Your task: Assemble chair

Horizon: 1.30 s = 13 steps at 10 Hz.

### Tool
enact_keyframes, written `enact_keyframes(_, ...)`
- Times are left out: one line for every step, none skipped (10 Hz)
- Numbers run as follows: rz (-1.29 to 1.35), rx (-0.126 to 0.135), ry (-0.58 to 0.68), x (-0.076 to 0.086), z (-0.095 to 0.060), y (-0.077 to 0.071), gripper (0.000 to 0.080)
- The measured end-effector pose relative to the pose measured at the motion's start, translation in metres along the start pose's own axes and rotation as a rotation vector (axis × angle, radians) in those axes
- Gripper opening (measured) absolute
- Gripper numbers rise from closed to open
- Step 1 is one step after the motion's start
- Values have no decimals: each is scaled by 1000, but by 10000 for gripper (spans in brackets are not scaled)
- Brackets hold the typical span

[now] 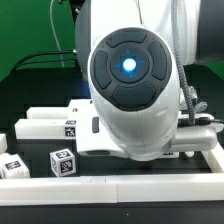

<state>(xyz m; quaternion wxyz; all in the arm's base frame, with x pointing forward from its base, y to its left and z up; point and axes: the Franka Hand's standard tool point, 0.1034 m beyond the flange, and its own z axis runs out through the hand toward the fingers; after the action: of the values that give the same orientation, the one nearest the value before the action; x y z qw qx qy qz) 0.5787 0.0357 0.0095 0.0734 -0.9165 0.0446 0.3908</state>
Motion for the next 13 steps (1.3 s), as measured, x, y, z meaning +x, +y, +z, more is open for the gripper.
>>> enact_keyframes(0,0,0,0,0,0,109)
enact_keyframes(0,0,2,0,-1,0,109)
enact_keyframes(-7,4,31,-1,-10,-2,109)
enact_keyframes(-17,14,52,-12,-23,-1,109)
enact_keyframes(-18,32,97,-23,-33,-1,110)
enact_keyframes(-26,39,162,-32,-44,0,110)
enact_keyframes(-51,41,281,-44,-63,-2,110)
enact_keyframes(-76,50,380,-65,-75,-2,110)
enact_keyframes(-96,42,474,-75,-79,1,110)
enact_keyframes(-91,38,526,-71,-78,2,110)
enact_keyframes(-86,30,631,-64,-85,3,110)
enact_keyframes(-80,19,741,-62,-89,5,111)
enact_keyframes(-91,15,777,-60,-92,2,111)
